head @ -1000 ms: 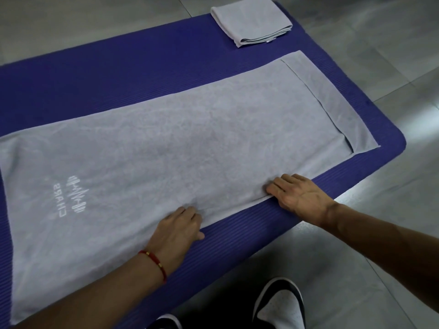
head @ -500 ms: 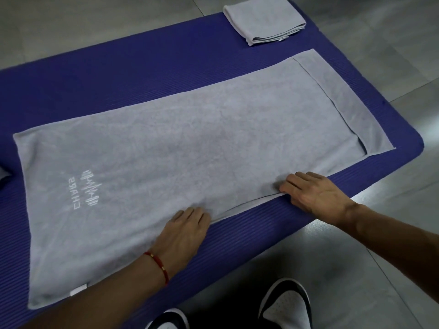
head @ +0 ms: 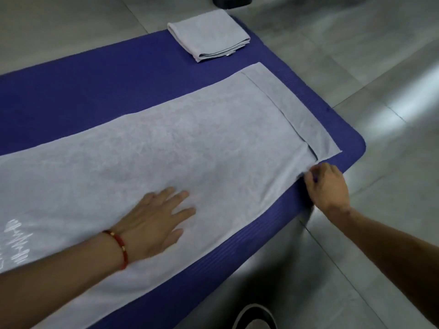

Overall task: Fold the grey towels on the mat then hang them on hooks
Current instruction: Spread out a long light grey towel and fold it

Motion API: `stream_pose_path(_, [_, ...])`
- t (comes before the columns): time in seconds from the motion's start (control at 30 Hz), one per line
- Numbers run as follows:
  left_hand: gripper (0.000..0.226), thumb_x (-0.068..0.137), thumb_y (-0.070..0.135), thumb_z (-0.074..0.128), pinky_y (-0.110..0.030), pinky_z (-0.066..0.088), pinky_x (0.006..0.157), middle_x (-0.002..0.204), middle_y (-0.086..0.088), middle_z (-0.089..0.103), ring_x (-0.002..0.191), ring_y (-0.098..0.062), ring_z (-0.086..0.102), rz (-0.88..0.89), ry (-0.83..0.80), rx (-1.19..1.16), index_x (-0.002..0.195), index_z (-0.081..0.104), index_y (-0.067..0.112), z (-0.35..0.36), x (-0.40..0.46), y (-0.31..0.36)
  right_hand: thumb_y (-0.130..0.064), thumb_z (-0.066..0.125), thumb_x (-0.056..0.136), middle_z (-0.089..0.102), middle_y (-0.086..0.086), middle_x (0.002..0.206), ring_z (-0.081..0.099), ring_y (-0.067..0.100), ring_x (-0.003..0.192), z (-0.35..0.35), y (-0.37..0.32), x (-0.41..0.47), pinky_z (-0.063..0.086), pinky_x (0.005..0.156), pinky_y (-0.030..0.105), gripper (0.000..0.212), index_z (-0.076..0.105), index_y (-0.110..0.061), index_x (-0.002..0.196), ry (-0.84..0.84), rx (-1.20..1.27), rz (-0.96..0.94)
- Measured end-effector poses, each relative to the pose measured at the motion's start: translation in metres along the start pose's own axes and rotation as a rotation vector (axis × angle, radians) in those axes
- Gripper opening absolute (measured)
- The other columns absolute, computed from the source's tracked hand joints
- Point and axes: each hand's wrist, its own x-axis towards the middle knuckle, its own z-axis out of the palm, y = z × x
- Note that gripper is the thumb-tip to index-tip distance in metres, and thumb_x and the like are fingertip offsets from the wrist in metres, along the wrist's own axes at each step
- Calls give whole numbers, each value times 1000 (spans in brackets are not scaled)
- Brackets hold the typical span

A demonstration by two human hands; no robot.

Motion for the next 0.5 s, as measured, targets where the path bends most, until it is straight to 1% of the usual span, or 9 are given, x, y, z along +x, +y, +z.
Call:
stream_pose_path(0.07, [60, 93, 59, 28, -58, 47, 100, 158, -7, 39, 140, -38, 44, -26, -133, 10, 146, 48, 38, -15, 33, -11, -38, 48, 102, 69, 24, 96, 62, 40, 89, -5, 12, 24, 45, 77, 40, 42, 62, -5, 79, -35, 77, 256])
stream_pose_path(0.1, [64, 93, 63, 20, -61, 40, 106, 164, -5, 27, 147, -38, 33, -55, -180, -4, 151, 38, 42, -21, 48, -12, -39, 46, 104, 68, 25, 96, 61, 40, 89, -8, 13, 35, 44, 80, 40, 47, 61, -3, 78, -48, 127, 355])
stream_pose_path(0.17, [74, 84, 70, -3, -62, 18, 119, 168, 2, -10, 155, -34, -1, -122, -219, -40, 155, 6, 51, -27, 73, -13, -43, 47, 104, 63, 20, 96, 57, 35, 88, -10, 7, 51, 45, 90, 43, 49, 58, -4, 77, -47, 281, 515])
stream_pose_path(0.2, [76, 80, 71, -10, -61, 10, 121, 165, 6, -22, 154, -31, -13, -153, -222, -55, 154, -4, 53, -27, 82, -13, -43, 50, 103, 59, 17, 96, 54, 33, 89, -10, 4, 59, 45, 92, 44, 47, 54, -4, 77, -39, 366, 595])
stream_pose_path(0.27, [74, 82, 70, -10, -64, 8, 120, 164, 7, -26, 153, -31, -18, -180, -177, -67, 154, -9, 54, -28, 100, -11, -42, 57, 99, 55, 14, 100, 53, 32, 95, -7, 1, 73, 47, 92, 42, 39, 50, -5, 90, -35, 477, 725])
stream_pose_path(0.33, [67, 89, 68, -3, -67, 10, 118, 166, 5, -24, 153, -32, -17, -197, -140, -36, 154, -9, 51, -23, 116, -13, -36, 61, 94, 60, 14, 109, 57, 35, 103, -3, 1, 81, 50, 96, 44, 30, 52, -8, 102, -10, 504, 782])
stream_pose_path(0.4, [60, 97, 65, 3, -69, 11, 116, 165, 4, -26, 153, -34, -19, -270, -137, -34, 153, -14, 52, -18, 129, -19, -30, 61, 95, 64, 13, 106, 59, 32, 95, 0, 7, 82, 50, 95, 43, 24, 57, -7, 95, 34, 512, 797])
stream_pose_path(0.47, [59, 100, 62, 12, -71, 14, 114, 164, 3, -28, 152, -36, -19, -377, -126, -39, 153, -14, 53, -15, 140, -31, -31, 59, 98, 65, 10, 93, 58, 28, 82, 4, 16, 80, 49, 100, 46, 28, 61, -8, 83, 75, 497, 787])
stream_pose_path(0.5, [60, 101, 60, 16, -72, 15, 112, 165, 3, -26, 152, -37, -18, -451, -119, -44, 153, -12, 53, -14, 143, -39, -33, 61, 97, 64, 9, 92, 59, 27, 82, 4, 15, 80, 48, 103, 49, 27, 64, -8, 87, 71, 499, 805])
